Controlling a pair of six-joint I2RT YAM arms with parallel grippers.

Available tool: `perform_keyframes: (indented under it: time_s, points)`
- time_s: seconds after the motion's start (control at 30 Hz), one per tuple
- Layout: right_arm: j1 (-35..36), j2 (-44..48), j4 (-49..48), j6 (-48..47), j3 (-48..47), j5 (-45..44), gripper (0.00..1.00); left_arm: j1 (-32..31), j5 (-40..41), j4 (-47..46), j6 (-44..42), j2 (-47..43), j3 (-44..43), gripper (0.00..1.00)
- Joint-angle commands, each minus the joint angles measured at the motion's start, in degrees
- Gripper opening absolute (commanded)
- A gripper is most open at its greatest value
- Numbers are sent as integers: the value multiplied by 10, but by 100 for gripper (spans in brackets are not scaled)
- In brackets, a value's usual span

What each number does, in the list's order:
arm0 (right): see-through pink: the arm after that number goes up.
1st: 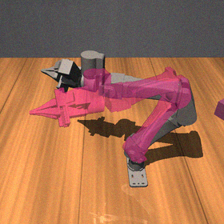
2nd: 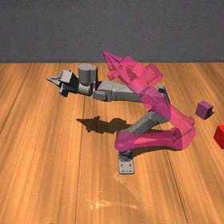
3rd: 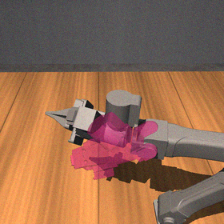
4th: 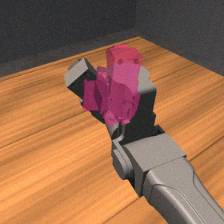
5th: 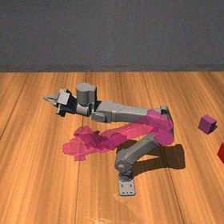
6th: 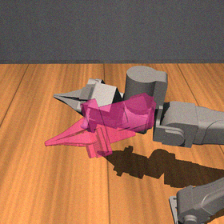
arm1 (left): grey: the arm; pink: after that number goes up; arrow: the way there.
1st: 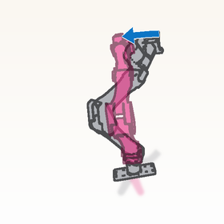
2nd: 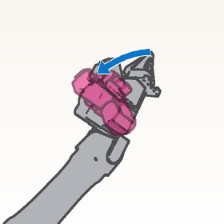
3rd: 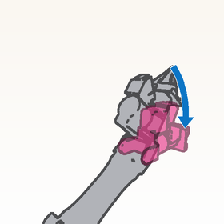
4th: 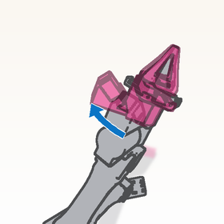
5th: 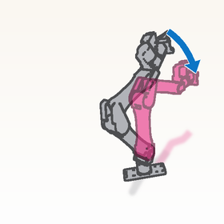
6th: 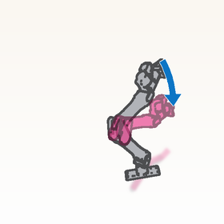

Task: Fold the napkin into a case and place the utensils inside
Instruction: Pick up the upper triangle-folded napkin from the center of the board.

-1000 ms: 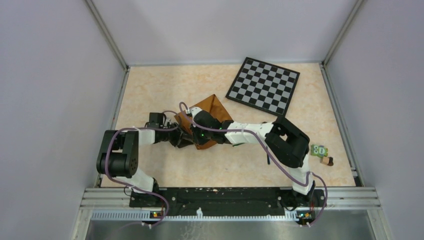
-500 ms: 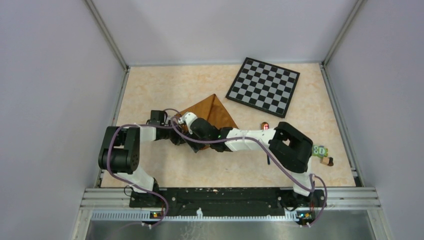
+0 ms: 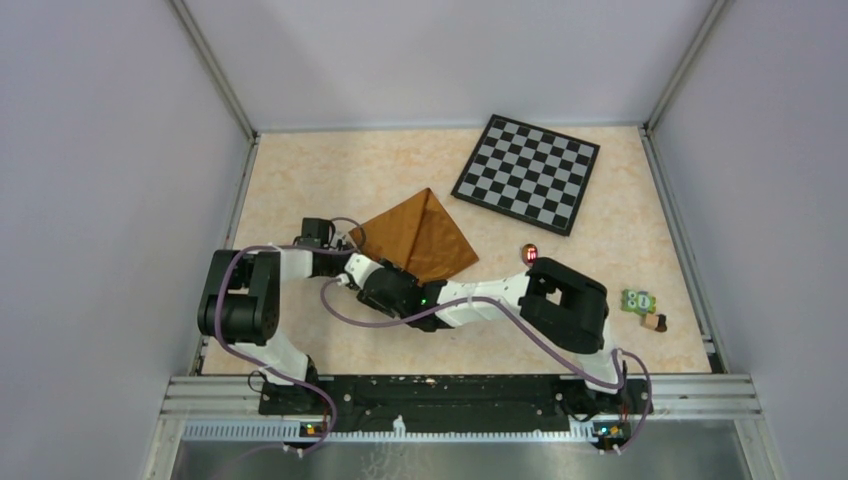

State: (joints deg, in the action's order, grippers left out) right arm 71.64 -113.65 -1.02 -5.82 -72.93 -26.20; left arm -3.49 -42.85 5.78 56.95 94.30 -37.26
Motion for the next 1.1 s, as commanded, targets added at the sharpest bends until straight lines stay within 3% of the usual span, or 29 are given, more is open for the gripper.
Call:
perform_keyframes:
  time_s: [0.0, 0.27, 0.6, 0.9, 1.07]
  points:
    - [10, -20, -2, -11, -20, -53, 54, 1, -10, 15, -11, 3, -21, 0]
    - [20, -36, -6, 0, -30, -94, 50, 1, -6, 20, -12, 6, -18, 0]
    - [42, -71, 31, 4, -70, -115, 57, 3, -3, 27, -15, 9, -21, 0]
    - [49, -97, 61, 26, -92, -168, 47, 5, -4, 34, -18, 9, -21, 0]
    - [54, -93, 56, 29, -90, -190, 30, 6, -3, 37, -19, 9, -21, 0]
